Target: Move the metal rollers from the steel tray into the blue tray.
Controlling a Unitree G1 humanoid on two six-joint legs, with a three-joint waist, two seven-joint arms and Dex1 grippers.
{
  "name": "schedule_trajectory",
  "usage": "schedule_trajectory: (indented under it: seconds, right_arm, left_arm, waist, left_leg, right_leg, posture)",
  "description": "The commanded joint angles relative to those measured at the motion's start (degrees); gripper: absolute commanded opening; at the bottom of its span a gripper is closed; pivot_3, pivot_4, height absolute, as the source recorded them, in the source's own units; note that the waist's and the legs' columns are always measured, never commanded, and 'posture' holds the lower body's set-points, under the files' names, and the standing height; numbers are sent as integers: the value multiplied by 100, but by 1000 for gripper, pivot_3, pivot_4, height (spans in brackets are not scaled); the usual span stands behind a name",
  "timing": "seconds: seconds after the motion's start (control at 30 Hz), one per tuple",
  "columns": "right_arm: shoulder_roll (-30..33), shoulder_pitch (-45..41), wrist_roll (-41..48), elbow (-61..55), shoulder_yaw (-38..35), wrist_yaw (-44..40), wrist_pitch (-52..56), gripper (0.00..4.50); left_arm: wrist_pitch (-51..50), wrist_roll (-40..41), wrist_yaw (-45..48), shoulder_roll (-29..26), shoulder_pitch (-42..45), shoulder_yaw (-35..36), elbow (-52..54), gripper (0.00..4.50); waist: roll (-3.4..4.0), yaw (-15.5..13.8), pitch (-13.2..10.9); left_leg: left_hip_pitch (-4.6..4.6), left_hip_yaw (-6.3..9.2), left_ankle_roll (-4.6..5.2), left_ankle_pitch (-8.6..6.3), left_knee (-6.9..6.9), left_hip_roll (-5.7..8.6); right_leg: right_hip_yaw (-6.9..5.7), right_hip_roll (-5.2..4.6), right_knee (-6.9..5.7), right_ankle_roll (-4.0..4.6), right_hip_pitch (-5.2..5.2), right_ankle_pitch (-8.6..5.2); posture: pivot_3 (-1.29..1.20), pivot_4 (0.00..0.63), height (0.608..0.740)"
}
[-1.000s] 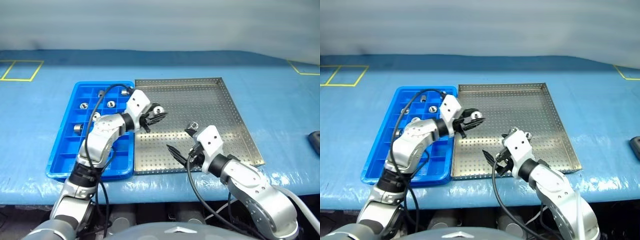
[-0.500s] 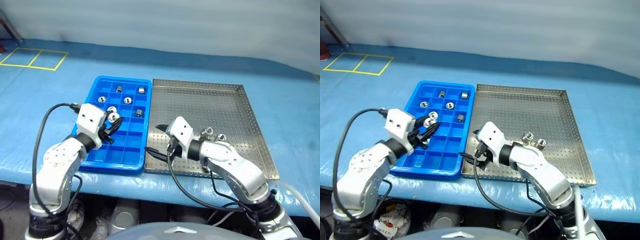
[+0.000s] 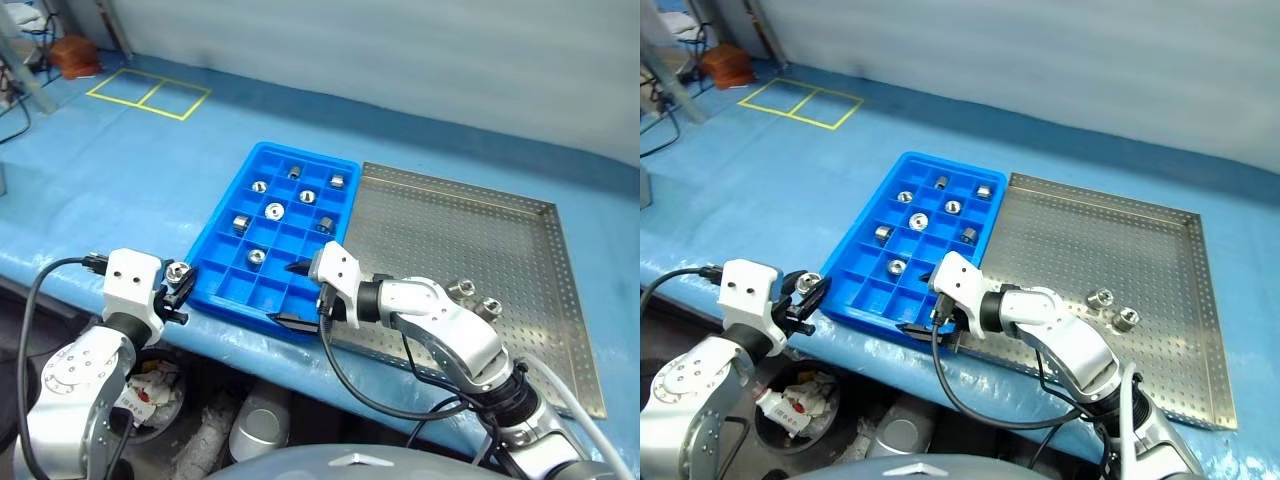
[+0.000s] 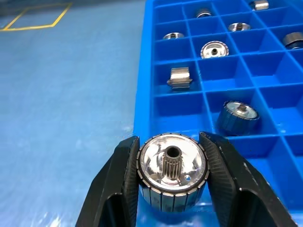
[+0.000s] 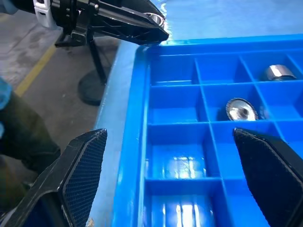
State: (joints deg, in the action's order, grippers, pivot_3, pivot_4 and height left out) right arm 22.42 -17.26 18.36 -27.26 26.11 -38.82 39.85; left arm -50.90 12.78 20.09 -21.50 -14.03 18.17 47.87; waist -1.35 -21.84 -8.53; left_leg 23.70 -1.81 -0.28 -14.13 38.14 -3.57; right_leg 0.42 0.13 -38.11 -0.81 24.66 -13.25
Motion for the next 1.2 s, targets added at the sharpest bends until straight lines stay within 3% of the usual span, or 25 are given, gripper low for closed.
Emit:
schedule_trajectory:
  seconds: [0.03, 0.27, 0.5, 0.87, 1.2]
  right_arm:
    - [-35, -72, -4, -164, -46, -29, -131, 4500]
    - [-1, 122, 4, -377, -151, 143, -59, 4500]
    - [-2, 289, 1, -584, -243, 384, 1, 4500]
    - [22, 624, -25, -902, -397, 800, 103, 4500]
    - [69, 885, 5, -1128, -535, 1031, 208, 4500]
  left_arm:
    - [158, 133, -85, 78, 95, 56, 177, 1678]
    - [214, 352, -19, -29, 635, -82, 56, 1678]
    - [237, 492, 117, -203, 1181, -450, -334, 1678]
    - [201, 407, 248, -436, 1722, -1230, -1061, 1678]
    - [36, 442, 71, -468, 1549, -993, -1206, 1678]
  waist:
    - [0, -216, 0]
    - [-2, -803, 3]
    - [0, -956, 5]
    - [0, -651, 5]
    - [0, -34, 5]
  left_leg:
    - [1, -1, -2, -1, 0, 0]
    - [16, -6, -11, -6, 0, -2]
    - [36, -7, -15, -8, 0, -2]
    - [66, 1, -15, -6, 8, -3]
    - [85, 18, -14, -6, 18, -4]
  right_leg:
    - [-1, 0, 2, 0, 2, -1]
    - [-12, -4, 7, 1, 41, -2]
    - [-19, -3, 3, -24, 64, 13]
    - [-30, -1, 1, -24, 54, 14]
    - [-35, 1, 0, -24, 57, 15]
  posture:
    - [583, 150, 740]
    - [532, 150, 740]
    - [465, 150, 740]
    - [374, 150, 740]
    - [330, 150, 740]
